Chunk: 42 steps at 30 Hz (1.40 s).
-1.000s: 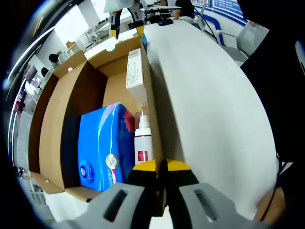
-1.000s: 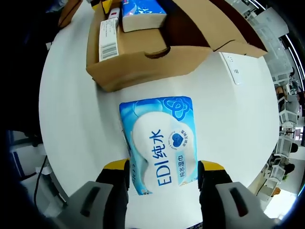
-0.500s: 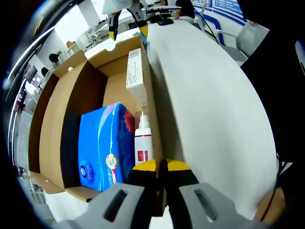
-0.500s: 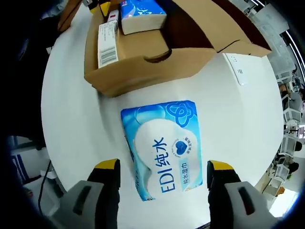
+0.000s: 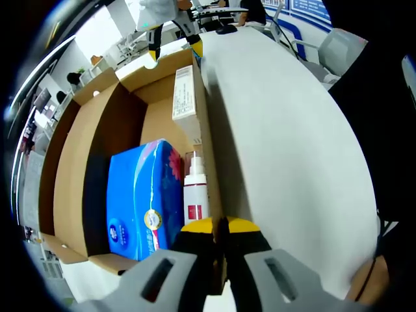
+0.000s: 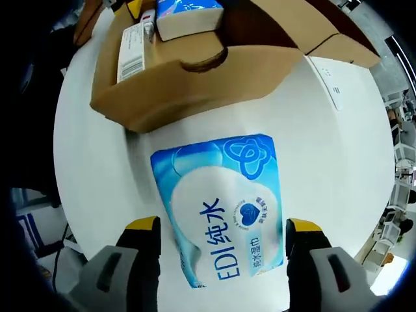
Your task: Operate the shoe box by opening the lid, removing the specified soft item, and placing it in the target area until the item is outside and the box remains undamaged.
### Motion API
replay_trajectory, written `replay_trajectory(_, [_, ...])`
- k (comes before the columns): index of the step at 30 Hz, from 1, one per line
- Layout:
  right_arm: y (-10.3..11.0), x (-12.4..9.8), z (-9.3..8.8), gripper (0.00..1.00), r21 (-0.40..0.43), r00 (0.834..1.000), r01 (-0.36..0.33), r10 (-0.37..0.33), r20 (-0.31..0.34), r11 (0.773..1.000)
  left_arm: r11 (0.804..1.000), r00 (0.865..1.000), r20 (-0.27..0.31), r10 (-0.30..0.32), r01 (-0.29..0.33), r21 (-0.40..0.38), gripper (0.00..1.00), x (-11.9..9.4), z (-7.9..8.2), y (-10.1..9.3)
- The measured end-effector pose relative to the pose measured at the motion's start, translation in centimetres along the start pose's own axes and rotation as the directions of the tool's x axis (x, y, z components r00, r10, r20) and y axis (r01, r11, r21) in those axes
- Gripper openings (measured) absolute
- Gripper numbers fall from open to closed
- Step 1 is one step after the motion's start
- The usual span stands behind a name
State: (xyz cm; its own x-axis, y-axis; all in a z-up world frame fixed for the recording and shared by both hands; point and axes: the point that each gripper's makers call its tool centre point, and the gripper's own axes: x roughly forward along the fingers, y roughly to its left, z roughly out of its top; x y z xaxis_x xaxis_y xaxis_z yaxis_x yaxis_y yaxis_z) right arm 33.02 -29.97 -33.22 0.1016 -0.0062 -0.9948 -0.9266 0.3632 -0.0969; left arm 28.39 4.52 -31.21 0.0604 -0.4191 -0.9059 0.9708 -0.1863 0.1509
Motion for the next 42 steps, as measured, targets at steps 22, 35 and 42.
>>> replay_trajectory(22, [-0.5,1.2,0.0,0.72,0.013,1.000,-0.023,0.023,-0.002,1.000,1.000,1.000,0.000,-0.003,0.003,0.001,0.03,-0.1,0.1,0.4])
replay_trajectory(35, [-0.5,0.6,0.4,0.65,-0.010,1.000,-0.016,0.016,0.021,1.000,1.000,1.000,0.001,-0.003,0.003,0.003,0.03,0.0,0.1,0.1])
replay_trajectory(42, [0.1,0.1,0.9,0.64,-0.038,0.999,-0.025,0.026,0.040,0.999,1.000,1.000,0.002,-0.004,0.004,0.005,0.03,0.0,0.2,0.0])
